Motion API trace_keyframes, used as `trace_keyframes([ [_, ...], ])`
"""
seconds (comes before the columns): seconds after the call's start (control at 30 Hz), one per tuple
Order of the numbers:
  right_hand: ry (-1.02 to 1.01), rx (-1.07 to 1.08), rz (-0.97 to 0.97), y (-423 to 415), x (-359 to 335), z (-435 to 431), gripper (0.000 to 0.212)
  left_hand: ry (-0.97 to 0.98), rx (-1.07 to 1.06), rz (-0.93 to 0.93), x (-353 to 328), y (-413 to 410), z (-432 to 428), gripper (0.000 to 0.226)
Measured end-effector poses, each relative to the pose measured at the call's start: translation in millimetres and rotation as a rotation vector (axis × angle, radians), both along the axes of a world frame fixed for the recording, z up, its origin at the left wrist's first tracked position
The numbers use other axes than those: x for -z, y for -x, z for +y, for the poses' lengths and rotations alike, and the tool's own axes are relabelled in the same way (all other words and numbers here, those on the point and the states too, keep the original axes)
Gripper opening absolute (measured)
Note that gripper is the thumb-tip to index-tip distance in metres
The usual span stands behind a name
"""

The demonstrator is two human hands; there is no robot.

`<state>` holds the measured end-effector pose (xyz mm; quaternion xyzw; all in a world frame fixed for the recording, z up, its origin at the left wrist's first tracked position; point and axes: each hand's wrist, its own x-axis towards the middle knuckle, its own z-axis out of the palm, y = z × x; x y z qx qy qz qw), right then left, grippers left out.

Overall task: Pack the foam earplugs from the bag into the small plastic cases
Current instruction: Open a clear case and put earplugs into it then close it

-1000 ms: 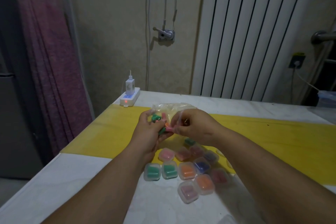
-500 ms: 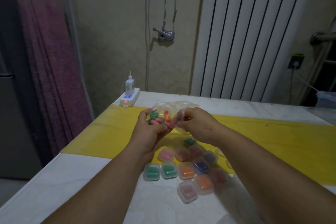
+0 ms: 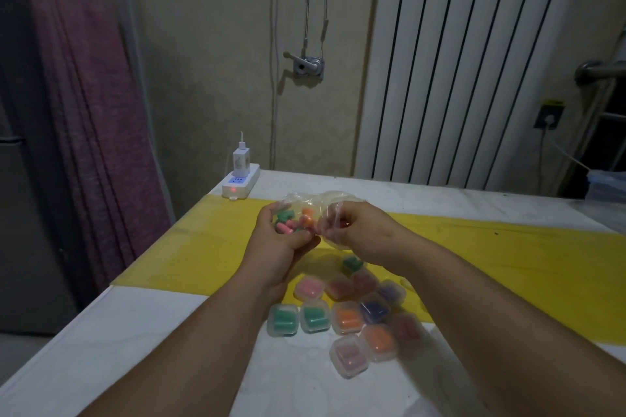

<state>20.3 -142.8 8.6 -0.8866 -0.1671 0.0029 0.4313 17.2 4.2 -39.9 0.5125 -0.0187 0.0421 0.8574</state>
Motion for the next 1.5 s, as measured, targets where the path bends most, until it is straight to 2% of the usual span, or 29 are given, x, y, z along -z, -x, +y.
trace_keyframes([
  [0.07, -0.001, -0.009, 0.034, 0.3, -0.8, 0.4, 0.023, 0.008, 0.000, 0.012, -0.2, -0.5, -0.3, 0.066],
  [0.27, 0.023, 0.095, 0.039, -5.0, -0.6, 3.0, 0.017, 0.003, 0.023, 0.026, -1.3, 0.4, -1.3, 0.068],
  [0.4, 0.055, 0.064, 0.004, -1.7, -1.7, 1.2, 0.008, -0.008, 0.024, 0.017, -2.3, 1.3, -1.5, 0.068],
  [0.63, 0.125, 0.000, -0.077, 7.3, 0.6, 6.9, 0.017, -0.056, -0.006, -0.019, -2.1, 4.4, -4.5, 0.068],
  [0.77, 0.156, 0.041, -0.064, 5.8, -0.6, 6.8, 0.008, 0.055, 0.058, 0.019, -4.4, 4.3, -4.2, 0.046],
  [0.83, 0.129, 0.061, -0.055, 4.5, -0.1, 4.4, 0.014, 0.067, 0.049, 0.054, -5.4, 4.4, -3.8, 0.036],
  [0.97, 0.018, 0.174, -0.038, 4.5, -0.2, 0.6, 0.021, -0.298, -0.164, 0.090, -4.1, 3.2, -2.4, 0.018],
  [1.03, -0.030, 0.210, -0.059, 5.3, 0.6, -0.2, 0.018, -0.426, -0.232, 0.064, -3.0, 2.7, -2.3, 0.015],
  [1.27, -0.171, 0.334, -0.087, 1.0, 10.5, -8.2, 0.022, -0.561, -0.357, 0.081, -1.9, 3.0, 1.6, 0.018],
  [1.4, -0.209, 0.379, -0.075, 5.2, 14.3, -21.2, 0.017, -0.847, -0.460, 0.127, 4.0, 0.7, 5.7, 0.017],
  [1.5, -0.251, 0.372, -0.037, 16.0, 18.7, -30.2, 0.015, -1.087, -0.463, 0.188, 6.7, 1.2, 6.9, 0.031],
])
